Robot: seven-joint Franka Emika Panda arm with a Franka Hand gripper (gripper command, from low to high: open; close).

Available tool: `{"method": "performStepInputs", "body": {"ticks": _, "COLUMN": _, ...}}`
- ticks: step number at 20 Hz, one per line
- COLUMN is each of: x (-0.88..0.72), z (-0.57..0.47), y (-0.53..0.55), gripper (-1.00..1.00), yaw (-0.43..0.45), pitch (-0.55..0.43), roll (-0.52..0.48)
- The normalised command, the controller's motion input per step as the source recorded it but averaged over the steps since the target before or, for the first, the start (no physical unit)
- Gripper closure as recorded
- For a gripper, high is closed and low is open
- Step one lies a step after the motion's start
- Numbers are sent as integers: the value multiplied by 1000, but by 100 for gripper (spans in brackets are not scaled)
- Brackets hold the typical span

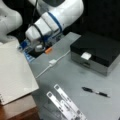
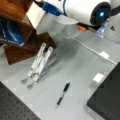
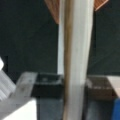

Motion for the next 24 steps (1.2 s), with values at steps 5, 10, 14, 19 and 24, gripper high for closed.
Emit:
{"method": "performStepInputs", "body": {"ticks": 5, "x": 225, "z": 264, "y": 346, "gripper": 100, "yaw": 62, "pitch": 109, "roll": 54}}
{"method": "performStepInputs", "body": {"ticks": 10, "x": 199, "z": 179, "y": 339, "gripper": 100, "yaw": 64, "pitch": 30, "roll": 131}}
{"method": "performStepInputs", "body": {"ticks": 14, "x": 214, "z": 16, "y": 345, "gripper": 100, "yaw": 30, "pitch": -4, "roll": 162}}
{"method": "performStepInputs", "body": {"ticks": 19, "x": 249, "z": -97, "y": 295, "gripper": 100, "yaw": 5, "pitch": -34, "roll": 170}}
{"method": "performStepInputs", "body": {"ticks": 24, "x": 237, "z": -308, "y": 233, "gripper": 100, "yaw": -58, "pitch": -97, "roll": 151}}
